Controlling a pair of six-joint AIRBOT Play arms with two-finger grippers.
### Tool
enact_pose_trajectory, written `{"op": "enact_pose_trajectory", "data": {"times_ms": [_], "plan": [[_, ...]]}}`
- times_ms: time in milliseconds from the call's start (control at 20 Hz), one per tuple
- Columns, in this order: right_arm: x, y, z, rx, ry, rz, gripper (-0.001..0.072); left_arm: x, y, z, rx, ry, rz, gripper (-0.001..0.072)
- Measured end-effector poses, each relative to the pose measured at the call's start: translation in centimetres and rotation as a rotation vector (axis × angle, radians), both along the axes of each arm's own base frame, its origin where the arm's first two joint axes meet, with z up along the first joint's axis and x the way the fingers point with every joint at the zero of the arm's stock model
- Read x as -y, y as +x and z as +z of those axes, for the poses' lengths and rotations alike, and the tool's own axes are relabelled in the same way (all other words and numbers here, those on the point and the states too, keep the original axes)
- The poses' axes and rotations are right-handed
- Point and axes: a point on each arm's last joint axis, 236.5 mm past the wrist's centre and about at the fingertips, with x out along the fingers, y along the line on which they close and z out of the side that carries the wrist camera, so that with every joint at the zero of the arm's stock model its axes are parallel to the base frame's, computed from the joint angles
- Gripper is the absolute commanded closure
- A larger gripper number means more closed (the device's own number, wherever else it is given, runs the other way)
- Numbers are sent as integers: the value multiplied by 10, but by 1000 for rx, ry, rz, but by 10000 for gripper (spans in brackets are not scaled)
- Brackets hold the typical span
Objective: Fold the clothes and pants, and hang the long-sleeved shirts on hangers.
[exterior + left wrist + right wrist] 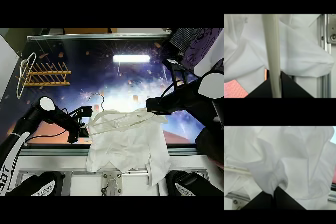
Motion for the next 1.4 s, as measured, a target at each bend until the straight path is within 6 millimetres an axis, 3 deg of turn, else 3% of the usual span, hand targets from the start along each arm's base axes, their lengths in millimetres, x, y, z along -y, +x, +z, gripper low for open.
{"op": "enact_pose_trajectory", "data": {"times_ms": [200, 500, 850, 1050, 1400], "plan": [[-5, -4, 1, -10, -7, 33, 699, 1, 0, 0, 4, 0, -2, 693], [11, -10, -5, -43, -86, 26, 699, -10, 5, 1, -9, -4, 38, 692], [8, -3, -6, -22, -83, 27, 699, -6, 4, 1, -5, -8, 28, 692], [-11, -2, -5, -1, -50, 75, 699, -4, 6, 1, 7, -9, 29, 692], [-69, 2, -4, 78, 38, 188, 699, -4, 8, 1, 13, -10, 31, 692]]}}
